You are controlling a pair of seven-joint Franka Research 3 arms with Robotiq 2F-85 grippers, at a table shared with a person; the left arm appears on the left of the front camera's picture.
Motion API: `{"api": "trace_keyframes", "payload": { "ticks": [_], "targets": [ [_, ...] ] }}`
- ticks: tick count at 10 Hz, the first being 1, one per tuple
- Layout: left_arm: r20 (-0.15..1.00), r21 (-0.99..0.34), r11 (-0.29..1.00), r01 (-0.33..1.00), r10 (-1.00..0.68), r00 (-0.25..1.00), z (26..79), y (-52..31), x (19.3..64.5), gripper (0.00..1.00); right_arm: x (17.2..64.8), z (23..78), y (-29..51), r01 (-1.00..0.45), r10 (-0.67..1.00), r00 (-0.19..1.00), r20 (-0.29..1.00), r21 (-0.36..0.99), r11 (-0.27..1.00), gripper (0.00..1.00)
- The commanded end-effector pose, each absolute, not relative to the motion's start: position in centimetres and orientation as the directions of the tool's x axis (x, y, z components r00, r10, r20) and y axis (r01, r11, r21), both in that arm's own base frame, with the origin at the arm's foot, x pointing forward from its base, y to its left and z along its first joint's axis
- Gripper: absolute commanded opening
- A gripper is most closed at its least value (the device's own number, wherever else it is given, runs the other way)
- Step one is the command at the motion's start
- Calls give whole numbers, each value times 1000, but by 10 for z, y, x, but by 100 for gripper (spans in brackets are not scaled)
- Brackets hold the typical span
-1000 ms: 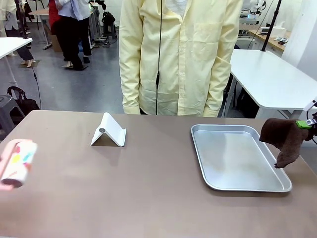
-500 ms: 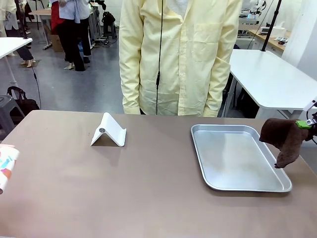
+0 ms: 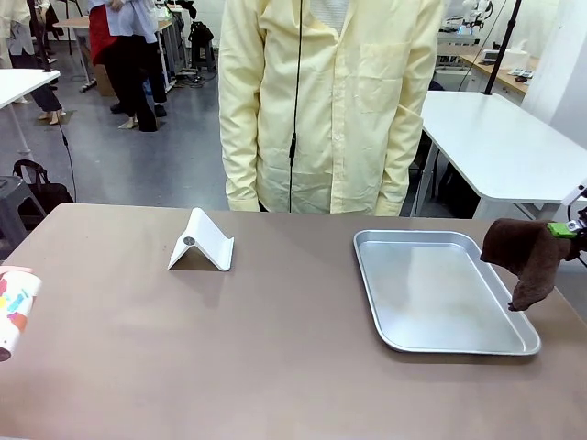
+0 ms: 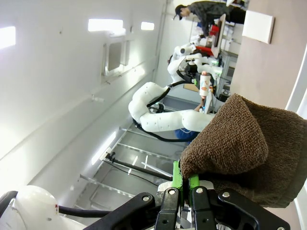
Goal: Clean the surface of the table.
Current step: Return the Lint Roller and towel to their original positions.
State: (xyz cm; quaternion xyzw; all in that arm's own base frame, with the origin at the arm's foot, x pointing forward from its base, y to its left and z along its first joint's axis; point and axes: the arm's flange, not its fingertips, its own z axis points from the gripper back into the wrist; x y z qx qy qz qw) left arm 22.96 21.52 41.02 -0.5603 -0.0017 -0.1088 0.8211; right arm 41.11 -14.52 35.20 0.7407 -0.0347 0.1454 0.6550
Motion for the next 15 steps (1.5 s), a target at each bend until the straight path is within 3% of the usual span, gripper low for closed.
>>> {"api": "trace_keyframes", "payload": {
  "ticks": [1,8,10,11,12,14,15],
  "targets": [
    [117,-922,350,168,-161,980,411,211,227,22,414,358,-146,-229,131,960,249,962,-149,6],
    [124,-920,349,179,-176,977,410,215,230,22,411,352,-145,-242,139,955,261,960,-140,6],
    [134,-906,356,229,-271,953,441,176,267,22,437,379,-109,-285,230,925,301,953,-104,6],
    [86,-891,405,206,-294,952,459,154,286,22,456,392,-84,-287,277,915,294,956,-68,6],
    [65,-871,447,204,-305,950,475,129,306,22,479,401,-54,-252,296,927,231,967,34,6],
    [62,-876,466,126,-151,987,513,70,343,22,512,418,22,-306,268,920,285,951,41,6],
    [43,-860,494,131,-186,982,534,36,353,22,521,426,62,-327,263,914,308,945,29,6]
  ]
}}
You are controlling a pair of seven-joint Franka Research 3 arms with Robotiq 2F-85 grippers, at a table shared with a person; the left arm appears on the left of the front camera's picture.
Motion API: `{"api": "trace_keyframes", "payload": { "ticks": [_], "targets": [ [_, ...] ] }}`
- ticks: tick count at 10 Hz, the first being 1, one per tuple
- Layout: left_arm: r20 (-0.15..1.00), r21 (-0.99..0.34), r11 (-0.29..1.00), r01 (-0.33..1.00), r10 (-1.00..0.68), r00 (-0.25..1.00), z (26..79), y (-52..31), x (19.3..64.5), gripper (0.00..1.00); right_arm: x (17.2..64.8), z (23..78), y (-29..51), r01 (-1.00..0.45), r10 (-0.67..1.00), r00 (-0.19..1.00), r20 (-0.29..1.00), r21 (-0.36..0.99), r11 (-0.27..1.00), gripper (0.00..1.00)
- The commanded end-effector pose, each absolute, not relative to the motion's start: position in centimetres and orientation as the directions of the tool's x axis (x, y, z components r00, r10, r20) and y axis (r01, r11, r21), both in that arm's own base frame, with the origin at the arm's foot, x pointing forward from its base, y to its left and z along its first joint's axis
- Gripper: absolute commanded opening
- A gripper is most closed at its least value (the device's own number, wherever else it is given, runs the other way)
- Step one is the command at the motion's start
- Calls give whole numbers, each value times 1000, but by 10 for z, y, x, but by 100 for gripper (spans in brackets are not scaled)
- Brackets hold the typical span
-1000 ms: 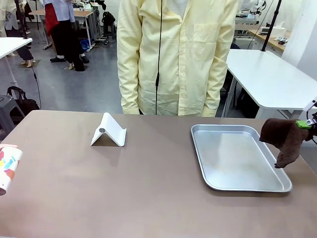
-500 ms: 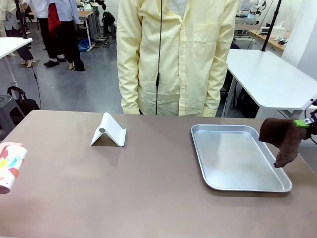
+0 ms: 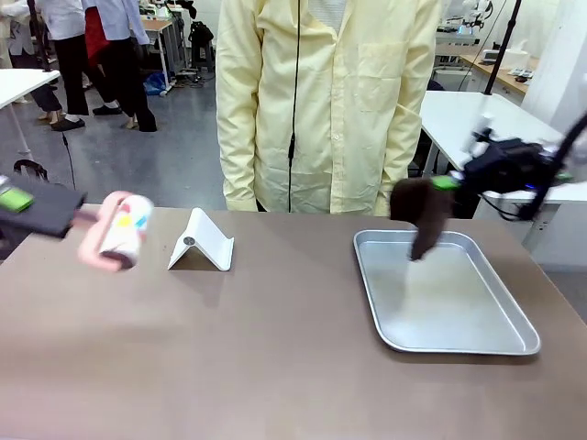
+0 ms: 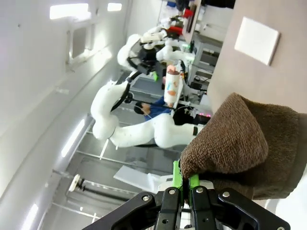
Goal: Clean the surface of the table.
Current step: Return the Lint Roller and towel to their original positions.
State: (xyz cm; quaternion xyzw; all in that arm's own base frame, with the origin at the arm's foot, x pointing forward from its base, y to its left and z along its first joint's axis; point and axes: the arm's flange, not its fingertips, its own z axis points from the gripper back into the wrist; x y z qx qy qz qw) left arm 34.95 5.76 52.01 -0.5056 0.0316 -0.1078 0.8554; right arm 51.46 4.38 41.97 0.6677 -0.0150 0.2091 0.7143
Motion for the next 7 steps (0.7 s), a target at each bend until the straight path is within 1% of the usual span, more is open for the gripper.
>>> {"api": "trace_keyframes", "payload": {
  "ticks": [1,2,4,5,7],
  "targets": [
    [24,-848,508,149,-244,969,549,6,363,22,527,428,97,-332,241,918,315,943,28,6],
    [13,-818,556,150,-244,970,558,-20,378,22,532,423,132,-323,199,932,303,943,75,6],
    [-19,-752,647,126,-213,977,559,-73,406,22,531,390,190,-261,171,958,229,946,191,6],
    [-23,-722,682,117,-193,981,551,-92,416,22,526,376,200,-218,135,972,190,946,241,6],
    [-44,-682,728,69,-135,990,531,-118,439,22,519,351,196,-117,25,993,116,926,360,6]
  ]
}}
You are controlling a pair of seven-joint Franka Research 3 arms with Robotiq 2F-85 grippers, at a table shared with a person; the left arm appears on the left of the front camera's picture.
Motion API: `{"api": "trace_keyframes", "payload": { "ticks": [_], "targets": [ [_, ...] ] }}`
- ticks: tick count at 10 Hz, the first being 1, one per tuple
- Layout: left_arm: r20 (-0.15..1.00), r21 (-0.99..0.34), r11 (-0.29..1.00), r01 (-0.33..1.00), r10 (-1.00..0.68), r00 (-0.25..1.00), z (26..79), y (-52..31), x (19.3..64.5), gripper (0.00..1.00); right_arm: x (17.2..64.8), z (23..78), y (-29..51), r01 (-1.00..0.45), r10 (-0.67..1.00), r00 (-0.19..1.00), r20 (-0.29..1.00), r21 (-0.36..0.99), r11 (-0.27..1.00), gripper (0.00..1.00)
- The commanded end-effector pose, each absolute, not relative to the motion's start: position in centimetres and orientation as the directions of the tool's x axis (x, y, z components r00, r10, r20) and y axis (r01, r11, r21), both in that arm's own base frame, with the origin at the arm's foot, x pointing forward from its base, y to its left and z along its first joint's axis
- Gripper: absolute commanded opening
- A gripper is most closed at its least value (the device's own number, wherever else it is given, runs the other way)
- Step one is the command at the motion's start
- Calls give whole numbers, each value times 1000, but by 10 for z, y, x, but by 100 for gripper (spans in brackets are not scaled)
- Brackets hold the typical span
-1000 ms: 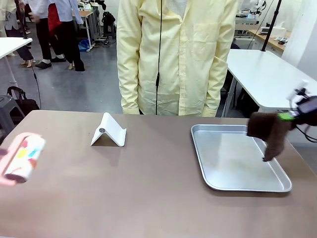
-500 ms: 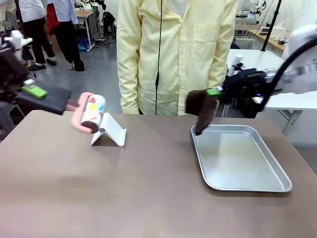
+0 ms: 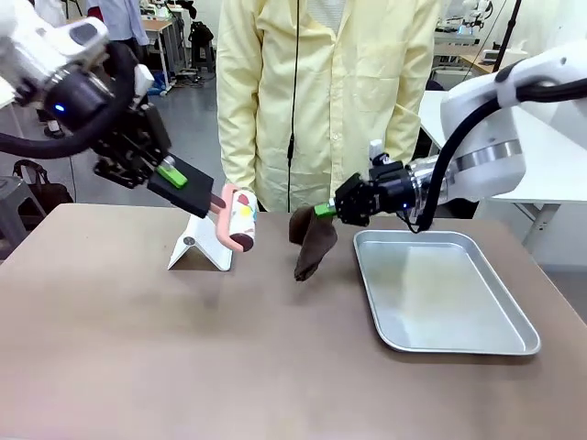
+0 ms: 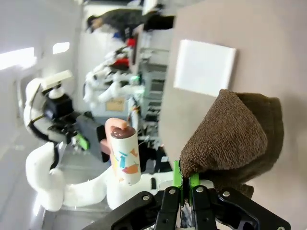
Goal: Clean the surface of the table.
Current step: Return the Lint Roller and towel to their original positions.
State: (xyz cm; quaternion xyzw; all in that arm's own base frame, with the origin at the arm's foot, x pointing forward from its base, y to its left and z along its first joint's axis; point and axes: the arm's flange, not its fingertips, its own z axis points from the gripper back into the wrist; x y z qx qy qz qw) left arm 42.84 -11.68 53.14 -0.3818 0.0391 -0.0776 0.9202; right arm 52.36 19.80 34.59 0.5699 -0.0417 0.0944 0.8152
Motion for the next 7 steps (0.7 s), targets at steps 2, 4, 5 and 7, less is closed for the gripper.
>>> {"api": "trace_keyframes", "payload": {
  "ticks": [2,4,5,7],
  "targets": [
    [-100,-632,774,25,-114,988,509,-134,464,22,501,332,181,-65,84,996,28,882,468,6],
    [-153,-596,801,49,-174,973,491,-141,484,22,491,319,172,-32,129,991,-47,833,552,6],
    [-166,-601,797,62,-200,966,485,-141,492,22,488,318,172,-41,149,987,-54,820,571,6],
    [-174,-618,783,74,-228,958,485,-136,495,22,488,320,173,-53,217,973,-83,828,558,6]
  ]
}}
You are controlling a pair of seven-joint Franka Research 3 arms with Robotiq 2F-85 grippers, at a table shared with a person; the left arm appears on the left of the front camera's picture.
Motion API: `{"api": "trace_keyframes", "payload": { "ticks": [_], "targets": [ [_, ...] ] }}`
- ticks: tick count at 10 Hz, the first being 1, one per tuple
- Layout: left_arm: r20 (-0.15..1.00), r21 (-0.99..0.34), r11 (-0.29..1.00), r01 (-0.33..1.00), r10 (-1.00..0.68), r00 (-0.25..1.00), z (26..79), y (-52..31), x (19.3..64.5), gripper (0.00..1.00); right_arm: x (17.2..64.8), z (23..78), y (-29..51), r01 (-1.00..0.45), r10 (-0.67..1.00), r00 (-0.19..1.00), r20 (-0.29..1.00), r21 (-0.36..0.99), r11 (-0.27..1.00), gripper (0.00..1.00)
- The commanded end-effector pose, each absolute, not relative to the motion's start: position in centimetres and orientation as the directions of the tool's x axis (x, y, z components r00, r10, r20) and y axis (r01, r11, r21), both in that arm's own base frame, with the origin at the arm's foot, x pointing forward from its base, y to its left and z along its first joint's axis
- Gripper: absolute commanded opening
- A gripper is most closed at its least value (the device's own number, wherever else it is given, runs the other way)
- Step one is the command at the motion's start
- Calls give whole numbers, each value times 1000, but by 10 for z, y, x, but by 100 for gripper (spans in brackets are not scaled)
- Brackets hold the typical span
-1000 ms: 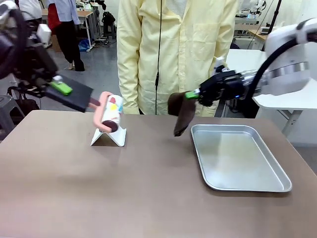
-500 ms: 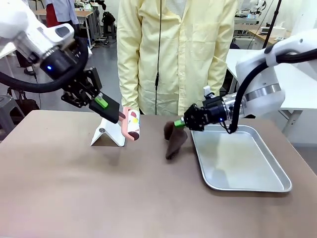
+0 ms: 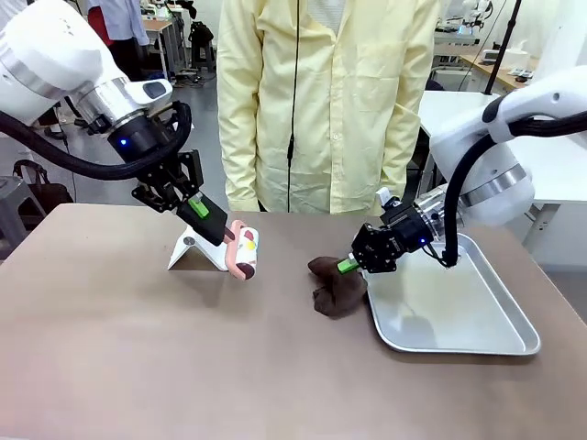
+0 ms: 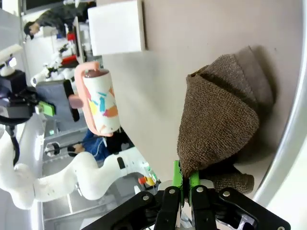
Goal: Clean the surface of the table.
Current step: Return the Lint Roller and towel to their original positions.
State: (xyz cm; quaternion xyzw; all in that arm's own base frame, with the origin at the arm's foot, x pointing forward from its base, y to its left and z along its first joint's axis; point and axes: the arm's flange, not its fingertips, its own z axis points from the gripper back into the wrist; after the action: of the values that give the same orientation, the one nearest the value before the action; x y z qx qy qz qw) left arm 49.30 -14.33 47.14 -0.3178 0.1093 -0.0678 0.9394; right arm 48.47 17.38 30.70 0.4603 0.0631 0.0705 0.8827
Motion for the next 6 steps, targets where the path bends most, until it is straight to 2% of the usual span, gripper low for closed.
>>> {"api": "trace_keyframes", "payload": {
  "ticks": [1,6],
  "targets": [
    [-148,-606,794,57,-183,972,470,-144,489,22,487,305,172,-56,152,988,-36,824,564,6],
    [-160,-611,790,56,-193,968,470,-143,494,22,486,305,171,-59,174,984,-49,821,568,6]
  ]
}}
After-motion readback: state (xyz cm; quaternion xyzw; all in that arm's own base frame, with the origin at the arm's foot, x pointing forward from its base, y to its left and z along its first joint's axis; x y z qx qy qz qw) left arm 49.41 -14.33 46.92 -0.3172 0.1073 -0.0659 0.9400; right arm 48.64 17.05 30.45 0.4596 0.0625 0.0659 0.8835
